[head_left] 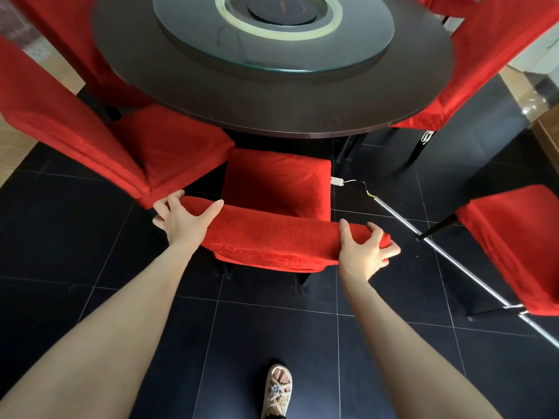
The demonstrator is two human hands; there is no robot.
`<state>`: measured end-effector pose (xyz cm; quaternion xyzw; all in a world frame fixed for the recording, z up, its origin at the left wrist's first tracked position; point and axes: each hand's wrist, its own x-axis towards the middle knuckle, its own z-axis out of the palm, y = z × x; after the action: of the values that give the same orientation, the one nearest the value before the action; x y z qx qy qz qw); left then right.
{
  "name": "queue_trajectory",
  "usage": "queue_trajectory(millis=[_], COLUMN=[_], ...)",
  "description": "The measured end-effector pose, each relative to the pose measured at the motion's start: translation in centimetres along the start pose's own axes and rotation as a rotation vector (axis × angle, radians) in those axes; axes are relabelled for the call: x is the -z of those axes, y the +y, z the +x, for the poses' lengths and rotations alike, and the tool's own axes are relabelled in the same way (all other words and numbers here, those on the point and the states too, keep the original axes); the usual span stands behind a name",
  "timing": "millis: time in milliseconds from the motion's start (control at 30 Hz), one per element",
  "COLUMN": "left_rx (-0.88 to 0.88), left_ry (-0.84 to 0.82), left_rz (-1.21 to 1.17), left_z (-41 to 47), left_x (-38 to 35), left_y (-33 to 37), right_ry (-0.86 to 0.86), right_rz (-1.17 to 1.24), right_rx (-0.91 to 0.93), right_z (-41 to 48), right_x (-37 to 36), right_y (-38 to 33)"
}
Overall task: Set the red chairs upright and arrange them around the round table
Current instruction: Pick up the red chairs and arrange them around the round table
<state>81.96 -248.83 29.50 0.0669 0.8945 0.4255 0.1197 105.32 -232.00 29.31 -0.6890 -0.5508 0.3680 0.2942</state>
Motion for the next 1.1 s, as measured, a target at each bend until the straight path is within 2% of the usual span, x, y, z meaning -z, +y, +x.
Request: queue_trajectory(millis=[167,667,1100], left_rx=[0.002,0.016,0.046], left_ry=[-0.011,0.062,0.015], left_rz=[-0.006,-0.052,0.008], left_z=[-0.5,-0.3,-1.0], left_x=[0.3,-0.4,-3.3], left_y=[0.0,0.0,3.0], right_ry=[-0.007,-0.05,-0.003], right_rz=[0.002,-0.063,-0.094], right_rx=[-0.021,0.074,-0.031], right_z=[-0.1,1.9,6.7], right_x=[0.3,0.2,-0.5], right_y=[-0.3,-1.3,-2.6])
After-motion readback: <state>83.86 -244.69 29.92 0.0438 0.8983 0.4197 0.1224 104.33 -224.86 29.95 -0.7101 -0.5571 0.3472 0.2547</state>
